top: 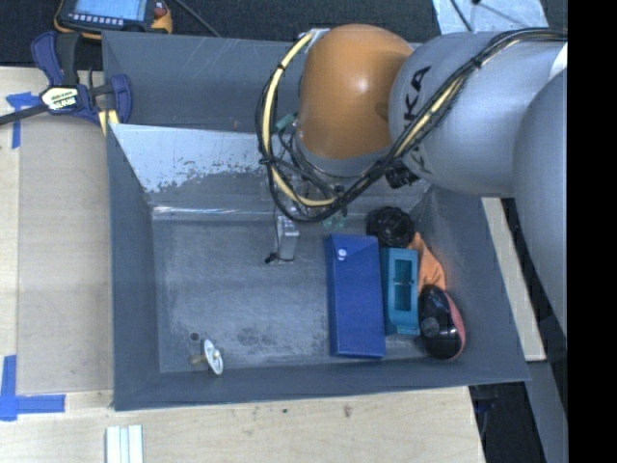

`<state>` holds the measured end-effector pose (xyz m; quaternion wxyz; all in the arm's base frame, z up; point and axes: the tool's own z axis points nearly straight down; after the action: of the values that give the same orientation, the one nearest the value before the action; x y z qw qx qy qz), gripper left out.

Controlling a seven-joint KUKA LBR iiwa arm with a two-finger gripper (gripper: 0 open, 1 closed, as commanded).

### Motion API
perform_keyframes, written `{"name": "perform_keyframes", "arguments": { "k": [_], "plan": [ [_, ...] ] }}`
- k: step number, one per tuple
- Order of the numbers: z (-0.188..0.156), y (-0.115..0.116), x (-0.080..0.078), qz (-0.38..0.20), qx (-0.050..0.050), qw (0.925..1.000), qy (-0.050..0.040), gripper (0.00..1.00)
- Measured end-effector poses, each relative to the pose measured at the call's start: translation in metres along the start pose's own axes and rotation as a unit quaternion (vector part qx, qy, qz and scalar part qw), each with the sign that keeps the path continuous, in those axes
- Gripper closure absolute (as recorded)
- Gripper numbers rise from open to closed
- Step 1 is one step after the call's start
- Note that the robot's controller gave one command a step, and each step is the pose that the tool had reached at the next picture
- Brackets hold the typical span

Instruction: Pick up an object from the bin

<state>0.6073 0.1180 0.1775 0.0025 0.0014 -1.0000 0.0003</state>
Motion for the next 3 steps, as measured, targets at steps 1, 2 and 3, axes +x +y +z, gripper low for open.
{"name": "perform_keyframes", "arguments": {
  "k": [1,2,3],
  "plan": [
    [-0.005,0.0,-0.001,0.001,-0.001,1.0,-0.004,0.0],
    [0.029,-0.05,0.009,0.027,-0.002,0.9996,-0.0054,0.0],
    [0.041,-0.081,0.013,0.029,0.001,0.9996,-0.0015,0.0]
  ]
}}
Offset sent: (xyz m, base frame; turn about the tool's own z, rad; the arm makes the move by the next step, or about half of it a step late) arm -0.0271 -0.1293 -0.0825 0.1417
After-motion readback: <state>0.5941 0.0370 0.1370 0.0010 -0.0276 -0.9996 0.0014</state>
